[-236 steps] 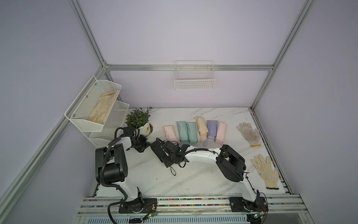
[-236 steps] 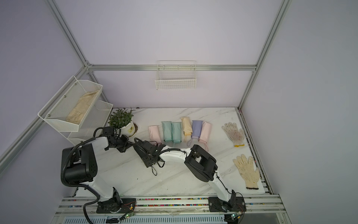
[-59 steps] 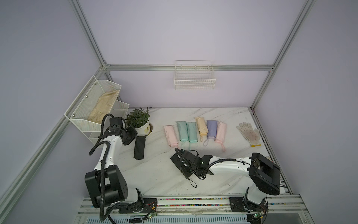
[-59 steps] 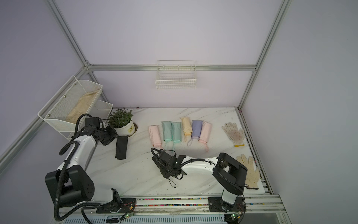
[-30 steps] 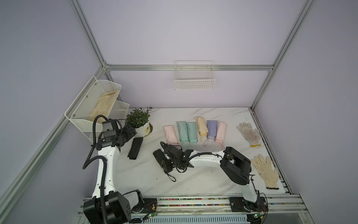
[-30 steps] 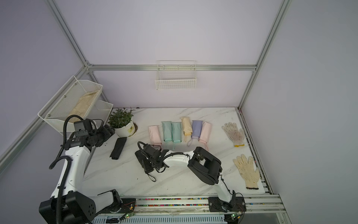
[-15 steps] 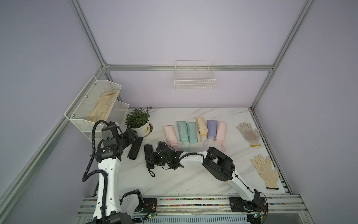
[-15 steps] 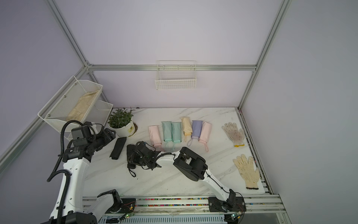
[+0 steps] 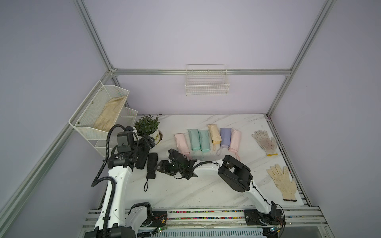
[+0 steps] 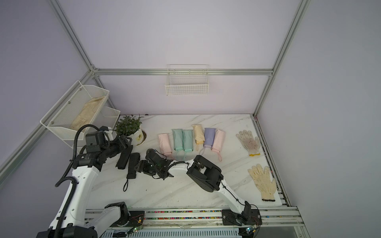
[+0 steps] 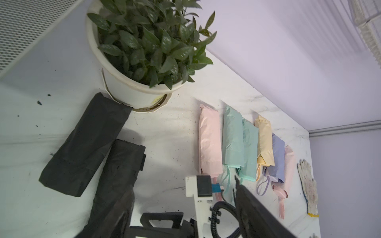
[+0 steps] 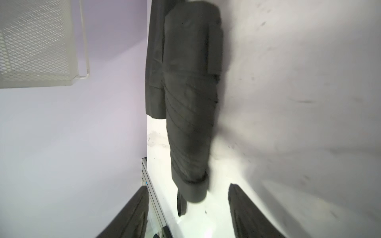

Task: Take umbrellas out of sleeves
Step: Place the umbrella at the center of the board, then move the umbrella to the center of the board.

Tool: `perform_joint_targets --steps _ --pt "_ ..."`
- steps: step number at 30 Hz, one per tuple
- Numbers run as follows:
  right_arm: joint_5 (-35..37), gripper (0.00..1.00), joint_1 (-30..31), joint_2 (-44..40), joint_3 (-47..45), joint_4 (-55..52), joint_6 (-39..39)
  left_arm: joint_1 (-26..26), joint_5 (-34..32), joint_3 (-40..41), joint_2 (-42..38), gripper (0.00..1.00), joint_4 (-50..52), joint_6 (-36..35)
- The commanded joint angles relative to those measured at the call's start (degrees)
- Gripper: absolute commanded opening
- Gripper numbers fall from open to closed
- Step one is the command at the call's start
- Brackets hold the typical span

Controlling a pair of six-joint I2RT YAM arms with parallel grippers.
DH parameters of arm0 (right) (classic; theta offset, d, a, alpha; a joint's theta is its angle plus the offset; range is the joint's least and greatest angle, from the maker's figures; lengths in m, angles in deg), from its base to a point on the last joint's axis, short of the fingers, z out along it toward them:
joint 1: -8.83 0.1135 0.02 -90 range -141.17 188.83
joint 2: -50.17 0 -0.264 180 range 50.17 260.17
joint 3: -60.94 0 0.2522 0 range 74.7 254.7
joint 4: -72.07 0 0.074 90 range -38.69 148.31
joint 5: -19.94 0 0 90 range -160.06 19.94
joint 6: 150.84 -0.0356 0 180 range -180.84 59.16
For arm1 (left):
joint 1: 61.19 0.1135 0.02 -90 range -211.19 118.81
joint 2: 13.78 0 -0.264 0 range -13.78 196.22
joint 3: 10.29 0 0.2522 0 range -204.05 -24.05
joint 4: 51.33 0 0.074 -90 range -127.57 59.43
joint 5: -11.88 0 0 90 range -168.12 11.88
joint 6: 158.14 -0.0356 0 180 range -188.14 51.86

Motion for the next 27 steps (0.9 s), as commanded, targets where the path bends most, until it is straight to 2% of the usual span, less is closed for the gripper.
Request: perform_joint_targets --steps 1,6,11,15,18,22,25,27 --pt "4.3 0.63 -4.1 -10.6 -4.4 -5.7 8.4 -4.9 -4.8 -3.6 3.2 0.76 -1.6 -1.8" --pt "12.0 0.62 -6.7 -16.3 -3.2 -21.7 23.8 -9.2 -4.0 -12.3 12.9 0.75 -2.0 -4.1" --pt "13.3 0.61 -7.1 -12.9 2.3 -31.4 32.6 -10.6 -5.5 -20.9 20.5 0.75 -1.1 -6.7" --pt "16.4 0.61 -7.5 -9.3 5.0 -33.8 34.7 -11.3 -4.7 -24.5 26.5 0.75 -1.0 -8.6" --pt "17.7 0.66 -8.6 -5.7 9.5 -35.9 36.1 -12.3 -2.9 -24.8 28.3 0.75 -1.5 -10.6" --pt "20.9 0.75 -10.0 -0.5 16.9 -40.9 37.4 -14.5 -5.0 -21.8 26.3 0.77 -4.0 -13.4" --pt "22.7 0.75 -10.7 2.3 21.5 -43.2 38.3 -14.5 -2.7 -19.2 24.2 0.81 -7.4 -12.6" --pt "23.2 0.77 -11.2 4.0 24.2 -44.6 38.9 -14.3 0.6 -19.0 24.0 0.88 -8.1 -11.8"
